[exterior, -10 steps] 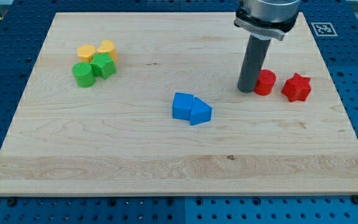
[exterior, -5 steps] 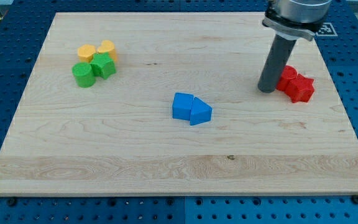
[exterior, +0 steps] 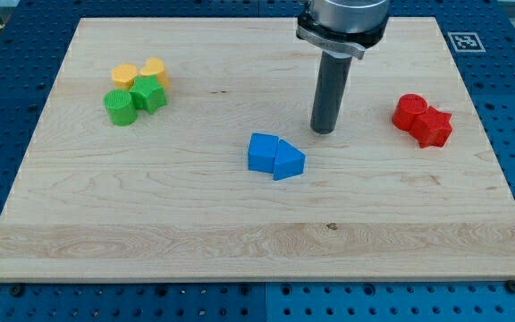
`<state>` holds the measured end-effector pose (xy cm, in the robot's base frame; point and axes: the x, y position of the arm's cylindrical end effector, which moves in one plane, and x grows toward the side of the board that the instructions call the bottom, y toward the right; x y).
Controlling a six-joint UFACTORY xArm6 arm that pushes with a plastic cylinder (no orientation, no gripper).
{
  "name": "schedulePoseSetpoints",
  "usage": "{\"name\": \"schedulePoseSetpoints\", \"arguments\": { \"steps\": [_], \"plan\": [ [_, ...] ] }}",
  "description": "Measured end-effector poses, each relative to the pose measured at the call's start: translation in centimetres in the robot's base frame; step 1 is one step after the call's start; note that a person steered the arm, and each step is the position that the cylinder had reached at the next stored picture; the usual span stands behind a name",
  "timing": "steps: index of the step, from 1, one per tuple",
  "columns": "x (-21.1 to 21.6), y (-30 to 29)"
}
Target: Move your arm to the center
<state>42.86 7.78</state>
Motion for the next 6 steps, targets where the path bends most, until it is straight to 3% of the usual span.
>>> {"name": "schedulePoseSetpoints", "arguments": {
  "steps": [6],
  "plan": [
    [-0.3, -3.9]
  ]
}}
